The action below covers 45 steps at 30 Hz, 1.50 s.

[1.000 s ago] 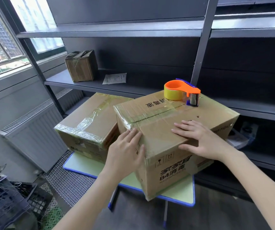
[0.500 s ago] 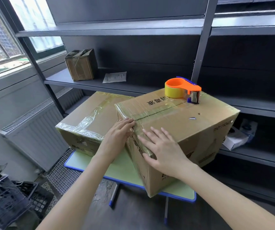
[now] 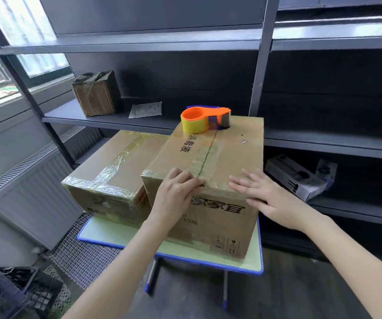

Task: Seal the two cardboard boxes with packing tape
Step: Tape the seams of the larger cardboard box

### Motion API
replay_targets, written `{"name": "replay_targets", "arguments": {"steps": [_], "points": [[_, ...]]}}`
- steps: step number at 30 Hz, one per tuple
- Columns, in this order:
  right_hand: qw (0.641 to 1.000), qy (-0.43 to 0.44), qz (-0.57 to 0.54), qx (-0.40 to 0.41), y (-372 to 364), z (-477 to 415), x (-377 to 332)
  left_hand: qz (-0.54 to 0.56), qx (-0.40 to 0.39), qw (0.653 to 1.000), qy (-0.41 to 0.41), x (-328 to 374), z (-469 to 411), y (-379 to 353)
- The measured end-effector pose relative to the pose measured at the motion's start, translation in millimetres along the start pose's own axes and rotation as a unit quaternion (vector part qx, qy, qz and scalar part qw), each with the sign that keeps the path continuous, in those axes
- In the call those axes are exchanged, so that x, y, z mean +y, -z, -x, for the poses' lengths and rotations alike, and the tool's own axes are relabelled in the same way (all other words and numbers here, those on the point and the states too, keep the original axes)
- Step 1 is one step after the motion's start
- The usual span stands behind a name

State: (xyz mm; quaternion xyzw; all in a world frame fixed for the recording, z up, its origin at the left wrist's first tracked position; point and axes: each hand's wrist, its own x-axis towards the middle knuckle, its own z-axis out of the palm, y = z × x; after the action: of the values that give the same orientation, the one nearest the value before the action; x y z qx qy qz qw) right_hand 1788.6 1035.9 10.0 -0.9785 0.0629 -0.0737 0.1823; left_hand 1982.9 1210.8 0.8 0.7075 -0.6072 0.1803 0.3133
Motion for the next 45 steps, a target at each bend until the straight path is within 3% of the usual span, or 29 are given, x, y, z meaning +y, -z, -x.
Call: {"name": "replay_targets", "arguments": {"steps": [8, 16, 21, 25, 34, 40, 45], "points": [[0.994, -0.074, -0.014, 0.076, 8.9, 5.5, 11.8, 0.011, 0.005, 0.999, -0.032, 16.0, -10.7, -12.4], [0.979, -0.068, 0.086, 0.173, 1.6, -7.6, -0.8, 0.012, -0.034, 0.999, -0.008, 2.1, -0.3, 1.1], [0.981, -0.045, 0.096, 0.164, 1.6, -17.6, -9.4, -0.018, 0.024, 0.993, 0.114, -43.3, 25.9, 23.6], [0.985, -0.032, 0.085, 0.144, -2.7, -34.4, -19.0, 0.059, 0.012, 0.980, 0.190, -61.5, 35.0, 30.6], [0.992, -0.010, 0.074, 0.100, -2.1, -86.3, -34.0, 0.121, 0.008, 0.974, 0.190, -75.9, 41.1, 35.8], [0.990, -0.027, 0.077, 0.118, -2.3, -121.8, -36.8, 0.243, 0.009, 0.942, 0.231, -87.4, 36.9, 36.1], [0.990, -0.043, 0.080, 0.112, -1.0, -151.0, -34.5, 0.238, 0.000, 0.955, 0.178, -97.6, 40.2, 32.0]]}}
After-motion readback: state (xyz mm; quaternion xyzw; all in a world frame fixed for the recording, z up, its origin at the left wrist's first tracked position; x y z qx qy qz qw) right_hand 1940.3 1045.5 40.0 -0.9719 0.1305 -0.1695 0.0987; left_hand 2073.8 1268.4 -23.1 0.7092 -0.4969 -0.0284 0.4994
